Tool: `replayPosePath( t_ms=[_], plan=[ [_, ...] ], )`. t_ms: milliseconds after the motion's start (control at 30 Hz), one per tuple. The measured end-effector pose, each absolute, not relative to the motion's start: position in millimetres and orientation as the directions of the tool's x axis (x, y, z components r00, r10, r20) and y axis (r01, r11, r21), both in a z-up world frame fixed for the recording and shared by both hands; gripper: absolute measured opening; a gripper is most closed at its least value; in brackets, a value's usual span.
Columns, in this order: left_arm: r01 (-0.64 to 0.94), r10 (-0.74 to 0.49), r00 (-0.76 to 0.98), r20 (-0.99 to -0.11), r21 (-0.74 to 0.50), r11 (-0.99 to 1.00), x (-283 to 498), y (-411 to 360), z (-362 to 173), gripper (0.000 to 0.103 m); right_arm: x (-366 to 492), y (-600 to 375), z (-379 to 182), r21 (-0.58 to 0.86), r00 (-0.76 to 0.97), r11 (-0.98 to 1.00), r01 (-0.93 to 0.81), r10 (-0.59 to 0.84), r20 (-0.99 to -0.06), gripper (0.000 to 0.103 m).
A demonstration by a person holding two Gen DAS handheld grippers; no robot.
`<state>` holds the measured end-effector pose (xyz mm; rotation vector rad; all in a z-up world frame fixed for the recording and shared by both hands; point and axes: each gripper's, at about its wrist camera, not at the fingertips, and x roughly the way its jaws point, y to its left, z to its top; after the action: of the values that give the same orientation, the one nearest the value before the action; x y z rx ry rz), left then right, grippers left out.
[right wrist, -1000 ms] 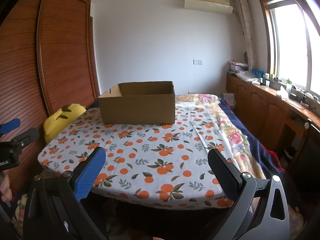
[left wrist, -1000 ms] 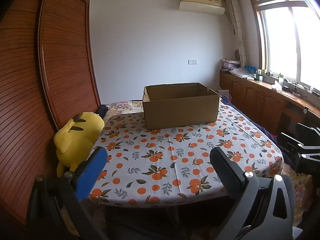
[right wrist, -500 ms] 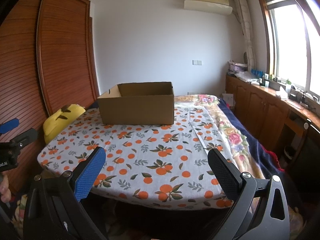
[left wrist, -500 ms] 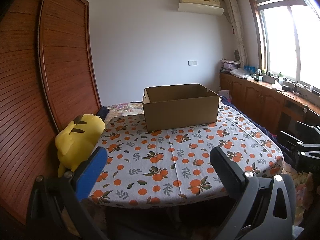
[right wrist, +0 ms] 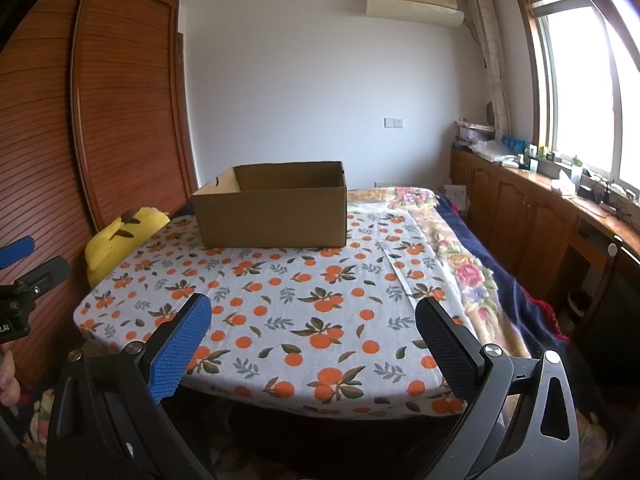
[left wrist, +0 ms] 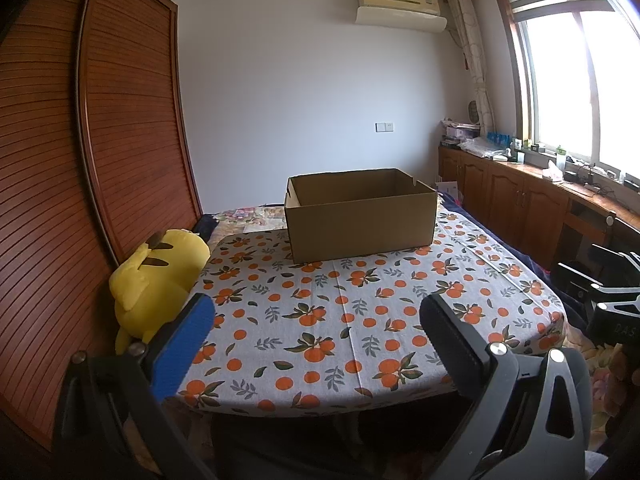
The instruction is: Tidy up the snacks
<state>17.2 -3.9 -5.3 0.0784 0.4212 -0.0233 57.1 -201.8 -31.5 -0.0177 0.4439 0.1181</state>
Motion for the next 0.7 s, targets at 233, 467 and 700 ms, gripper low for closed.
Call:
replayPosePath(
  t_ms=[233,467,700],
  plan=[
    [0.039,-0.007,0.912,-0.409,0.071,0.997,17.2,-4.1,-5.5,0.103,57.1,-202.0,-31.3,0.009,0.896,0.993,-0.118,0.111,-0.430,0.103],
    [0.039,-0.007,0.913,-0.409,0.071,0.997,16.9,-4.7,-5.2,0.103,56.7,-201.9,-30.8,0.006,0.897,0.993,-0.118,0.110,-0.427,0.103],
    [0.040,-0.007,0.914,-0.407,0.072,0.997,17.6,-2.5,-3.4,0.103,57.3,-201.7,-30.6,0.007,0.897,0.993,-0.120,0.111,-0.428,0.103]
  ],
)
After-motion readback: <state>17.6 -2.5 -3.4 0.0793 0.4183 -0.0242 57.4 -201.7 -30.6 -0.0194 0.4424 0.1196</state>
